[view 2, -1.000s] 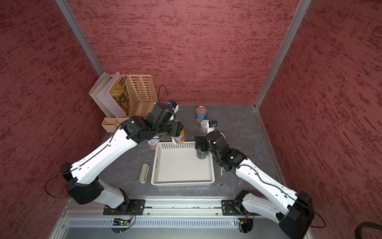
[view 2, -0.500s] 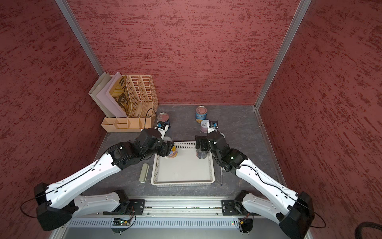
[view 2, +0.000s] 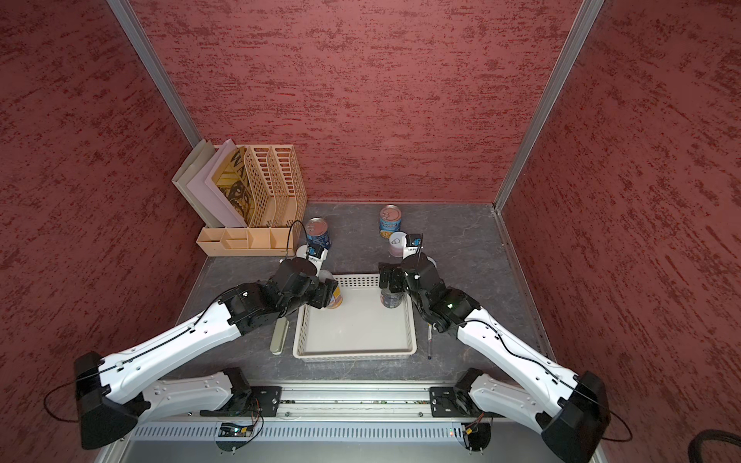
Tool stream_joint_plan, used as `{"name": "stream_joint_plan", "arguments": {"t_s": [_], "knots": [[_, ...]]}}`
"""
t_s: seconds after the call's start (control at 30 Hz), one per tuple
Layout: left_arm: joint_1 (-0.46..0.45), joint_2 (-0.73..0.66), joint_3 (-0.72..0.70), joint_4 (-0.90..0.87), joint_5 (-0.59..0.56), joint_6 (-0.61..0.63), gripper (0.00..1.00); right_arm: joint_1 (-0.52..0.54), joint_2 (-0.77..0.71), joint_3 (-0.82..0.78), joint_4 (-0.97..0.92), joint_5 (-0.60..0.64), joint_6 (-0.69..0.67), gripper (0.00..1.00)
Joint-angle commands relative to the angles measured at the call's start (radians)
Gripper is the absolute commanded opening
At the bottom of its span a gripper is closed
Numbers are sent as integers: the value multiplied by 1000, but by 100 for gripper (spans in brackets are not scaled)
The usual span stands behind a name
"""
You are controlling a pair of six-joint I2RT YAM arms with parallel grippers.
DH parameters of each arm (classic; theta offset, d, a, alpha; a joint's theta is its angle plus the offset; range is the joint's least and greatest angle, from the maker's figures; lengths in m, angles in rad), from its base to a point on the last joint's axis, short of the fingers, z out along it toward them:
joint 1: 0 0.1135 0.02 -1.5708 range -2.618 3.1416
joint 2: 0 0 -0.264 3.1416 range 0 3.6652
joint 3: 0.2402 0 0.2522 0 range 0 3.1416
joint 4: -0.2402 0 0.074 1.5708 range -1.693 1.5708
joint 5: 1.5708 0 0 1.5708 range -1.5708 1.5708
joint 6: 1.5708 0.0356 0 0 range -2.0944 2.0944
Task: Put the canned food in the basket
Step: Place the canned food in the basket.
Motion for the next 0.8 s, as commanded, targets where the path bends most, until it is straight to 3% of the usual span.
{"name": "stream_joint_plan", "arguments": {"t_s": [0.0, 0.4, 0.77], "knots": [[27, -1, 10, 125, -29, -9, 9, 4, -2, -4, 21, 20, 2, 98], [118, 88, -5, 136, 37, -45, 9, 5, 1, -2, 19, 19, 2, 98], [156, 139, -53, 178, -38, -74, 10, 5, 6, 1, 17, 16, 2, 98]]}}
